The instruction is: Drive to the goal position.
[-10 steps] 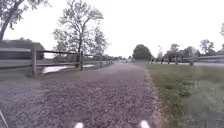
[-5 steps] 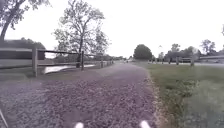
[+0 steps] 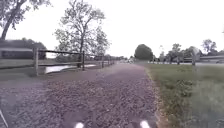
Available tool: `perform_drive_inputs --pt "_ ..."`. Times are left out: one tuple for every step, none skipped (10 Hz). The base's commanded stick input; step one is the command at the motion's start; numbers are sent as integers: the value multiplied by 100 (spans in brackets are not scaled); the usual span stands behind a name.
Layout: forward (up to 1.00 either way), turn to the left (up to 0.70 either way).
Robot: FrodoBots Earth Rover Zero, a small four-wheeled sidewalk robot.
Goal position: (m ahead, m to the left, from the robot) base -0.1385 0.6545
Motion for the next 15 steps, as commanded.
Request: perform_drive_inputs --pt "0 70" --pt "0 70" --pt "0 70" --pt "0 70" --pt "0 70" --pt "0 70" --pt "0 70" --pt "0 70" --pt "21 60" --pt "47 47" --pt "70 35" --pt "70 35" --pt "70 35" --pt "70 35" --pt "70 35"
